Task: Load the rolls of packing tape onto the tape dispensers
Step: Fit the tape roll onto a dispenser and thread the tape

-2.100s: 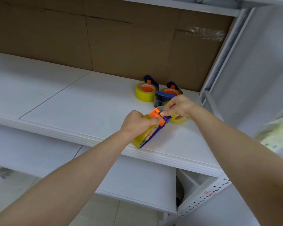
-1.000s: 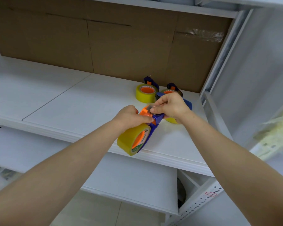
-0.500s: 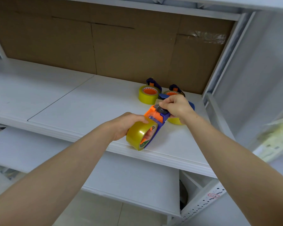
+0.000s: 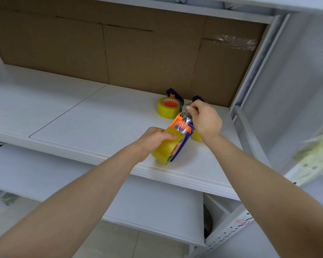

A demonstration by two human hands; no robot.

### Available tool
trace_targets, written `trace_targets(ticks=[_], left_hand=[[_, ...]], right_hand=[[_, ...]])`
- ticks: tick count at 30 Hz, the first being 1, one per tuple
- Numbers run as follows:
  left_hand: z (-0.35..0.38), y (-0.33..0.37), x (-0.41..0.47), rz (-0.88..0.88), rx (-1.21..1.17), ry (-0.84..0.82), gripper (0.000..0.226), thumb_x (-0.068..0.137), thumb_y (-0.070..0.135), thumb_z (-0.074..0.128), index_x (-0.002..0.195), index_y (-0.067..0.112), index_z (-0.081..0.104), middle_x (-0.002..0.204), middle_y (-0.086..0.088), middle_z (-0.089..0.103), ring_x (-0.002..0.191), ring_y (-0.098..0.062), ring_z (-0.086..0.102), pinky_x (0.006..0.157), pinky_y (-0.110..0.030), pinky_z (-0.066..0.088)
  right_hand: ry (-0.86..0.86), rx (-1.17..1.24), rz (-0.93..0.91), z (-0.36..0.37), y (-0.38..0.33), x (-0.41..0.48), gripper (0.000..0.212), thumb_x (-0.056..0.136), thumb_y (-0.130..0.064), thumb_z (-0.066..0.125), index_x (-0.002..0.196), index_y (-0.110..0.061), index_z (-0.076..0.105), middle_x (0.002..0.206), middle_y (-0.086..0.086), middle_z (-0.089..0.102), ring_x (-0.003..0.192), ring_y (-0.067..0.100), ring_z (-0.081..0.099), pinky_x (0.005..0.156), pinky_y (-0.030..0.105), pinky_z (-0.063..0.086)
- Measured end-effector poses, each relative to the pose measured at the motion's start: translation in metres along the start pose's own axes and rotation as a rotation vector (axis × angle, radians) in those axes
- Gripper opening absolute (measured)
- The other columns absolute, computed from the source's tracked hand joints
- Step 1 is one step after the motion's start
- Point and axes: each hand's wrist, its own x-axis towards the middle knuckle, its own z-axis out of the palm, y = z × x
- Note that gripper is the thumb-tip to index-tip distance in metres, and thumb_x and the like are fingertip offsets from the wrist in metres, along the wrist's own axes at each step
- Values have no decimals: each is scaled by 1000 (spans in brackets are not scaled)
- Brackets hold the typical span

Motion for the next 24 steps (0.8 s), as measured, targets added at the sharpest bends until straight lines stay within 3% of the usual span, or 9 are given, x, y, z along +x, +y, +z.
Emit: trace_targets(ticks=[3, 5, 9, 13, 17, 20, 24], left_hand=[[2, 1, -3, 39, -38, 9, 8, 88, 20, 63, 85, 13, 61, 60, 7, 69, 47, -1, 63, 42, -12, 46], [5, 1, -4, 54, -42, 34, 14, 89, 23, 61, 82, 11, 61, 62, 1, 68, 41, 0, 60, 38, -11, 44], [8, -2, -2, 58, -50, 77, 24, 90, 30, 60, 88, 6, 63, 70, -9, 67, 43, -8, 61, 44, -16, 50], [9, -1, -2, 37, -66, 125, 24, 90, 33, 60, 77, 12, 58, 43, 8, 62, 34, 1, 56, 33, -10, 40], [11, 0, -2, 39, -71, 128, 26, 90, 35, 59, 75, 13, 56, 39, 12, 59, 33, 2, 55, 31, -9, 38], [12, -1, -3, 62, -73, 124, 29, 89, 35, 60, 73, 12, 59, 41, 10, 61, 35, 1, 56, 34, -9, 40], [14, 1, -5, 95, -151, 30, 27, 92, 29, 56, 73, 10, 60, 45, 5, 63, 37, -2, 57, 39, -11, 44]], right_hand=[[48, -36, -72, 1, 0, 2, 27, 96, -34, 46, 107, -15, 62, 105, 5, 62, 93, 22, 58, 62, 28, 37], [52, -11, -63, 3, 0, 2, 30, 97, -35, 45, 107, -12, 61, 103, 7, 64, 89, 24, 60, 61, 29, 38], [36, 17, -124, 4, 0, -3, 30, 98, -32, 42, 103, -7, 57, 96, 10, 64, 85, 25, 60, 59, 28, 36], [39, 58, -170, 2, -2, -7, 28, 98, -31, 41, 102, -8, 57, 99, 7, 63, 85, 18, 56, 62, 27, 34], [26, 37, -218, 1, 0, -10, 27, 99, -30, 42, 103, -9, 58, 106, 7, 60, 93, 18, 55, 64, 27, 35], [52, 26, -149, 2, 2, -8, 30, 99, -31, 40, 106, -7, 57, 115, 10, 54, 92, 24, 58, 63, 29, 37], [78, 33, -18, -1, 6, 0, 32, 100, -35, 37, 109, -10, 56, 104, 9, 63, 92, 26, 59, 58, 28, 31]])
